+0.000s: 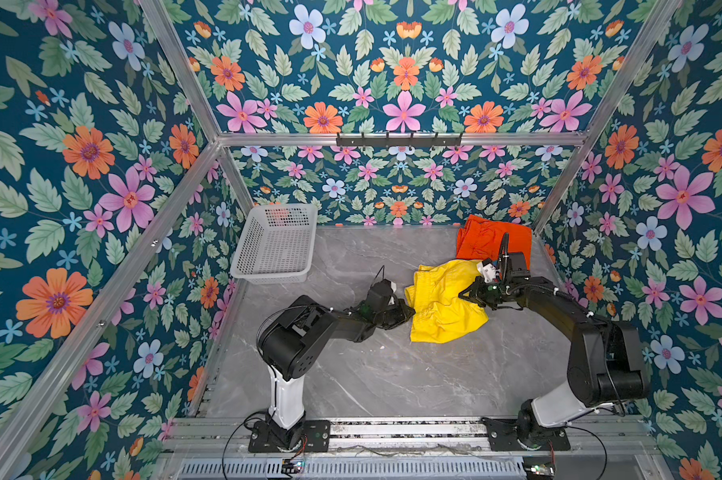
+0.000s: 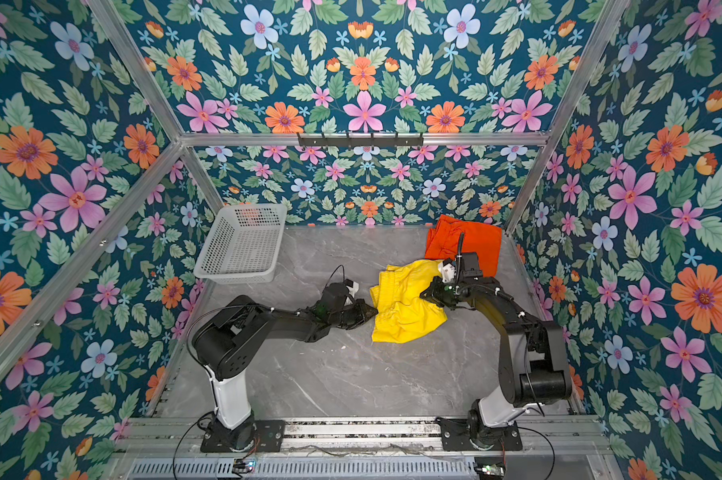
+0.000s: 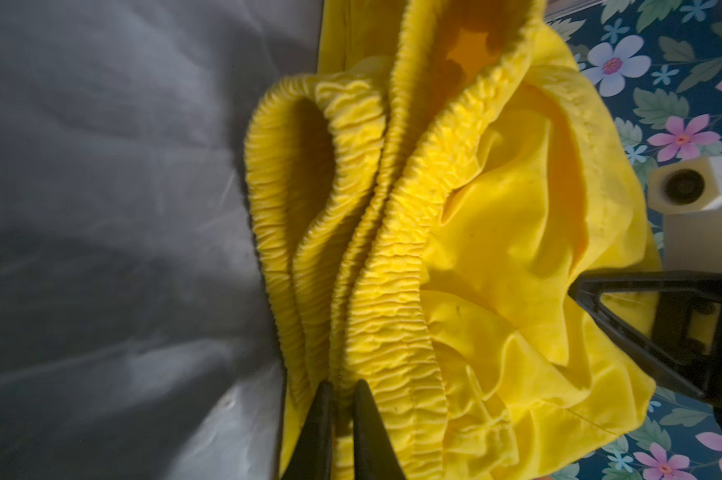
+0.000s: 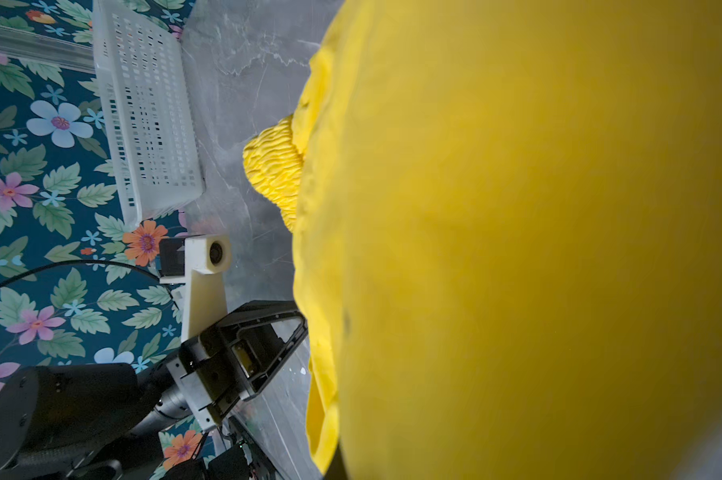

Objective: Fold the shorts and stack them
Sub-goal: 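Lift the folded yellow shorts with the right gripper while the left releases, then carry the yellow shorts with the right gripper onto the orange shorts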

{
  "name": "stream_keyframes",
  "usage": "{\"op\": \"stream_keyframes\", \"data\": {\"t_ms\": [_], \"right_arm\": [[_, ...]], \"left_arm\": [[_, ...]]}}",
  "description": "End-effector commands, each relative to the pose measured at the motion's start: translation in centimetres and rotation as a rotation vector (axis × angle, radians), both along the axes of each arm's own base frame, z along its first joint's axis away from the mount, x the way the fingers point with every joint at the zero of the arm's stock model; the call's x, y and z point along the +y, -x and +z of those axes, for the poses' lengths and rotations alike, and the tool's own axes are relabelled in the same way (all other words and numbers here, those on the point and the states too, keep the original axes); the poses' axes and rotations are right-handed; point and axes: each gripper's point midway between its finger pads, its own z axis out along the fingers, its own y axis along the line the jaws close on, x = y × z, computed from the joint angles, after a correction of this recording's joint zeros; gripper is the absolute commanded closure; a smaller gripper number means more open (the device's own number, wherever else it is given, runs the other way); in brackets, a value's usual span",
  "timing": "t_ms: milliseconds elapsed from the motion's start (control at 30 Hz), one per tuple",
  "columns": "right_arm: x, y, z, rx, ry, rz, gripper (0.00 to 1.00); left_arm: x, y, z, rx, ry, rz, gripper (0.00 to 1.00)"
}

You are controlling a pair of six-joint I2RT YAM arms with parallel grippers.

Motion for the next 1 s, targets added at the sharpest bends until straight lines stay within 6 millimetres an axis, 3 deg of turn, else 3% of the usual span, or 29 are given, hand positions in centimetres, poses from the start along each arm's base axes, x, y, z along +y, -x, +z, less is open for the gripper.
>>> {"op": "stream_keyframes", "data": {"t_ms": [0, 133, 167, 400, 567, 967], "right_arm": [[-0.5, -0.9, 1.0, -0.038, 0.076, 0.047, 1.0], [-0.3, -3.3, 3.7, -0.127, 0.105, 0.105, 1.0], [-0.1, -4.1, 3.2, -0.12, 0.112, 0.125, 1.0], [0.7, -9.3, 6.6, -0.258, 0.172, 0.251, 1.0], [2.8, -11.7, 8.5, -0.355, 0.229, 0.367, 1.0], [2.9, -19.1, 10.1, -0.461, 0.282, 0.399, 1.0]], "left_arm": [[-1.6, -1.8, 1.9, -0.099, 0.04, -0.012, 0.86], [-2.6, -3.6, 2.1, -0.144, 0.026, -0.007, 0.85], [-2.9, -4.0, 2.1, -0.155, 0.022, -0.01, 0.85], [-3.7, -6.2, 1.6, -0.183, 0.01, 0.001, 0.84], [-3.1, -7.1, 2.1, -0.212, 0.002, 0.023, 0.84], [-0.7, -8.1, 2.2, -0.217, -0.037, 0.06, 0.83]]}}
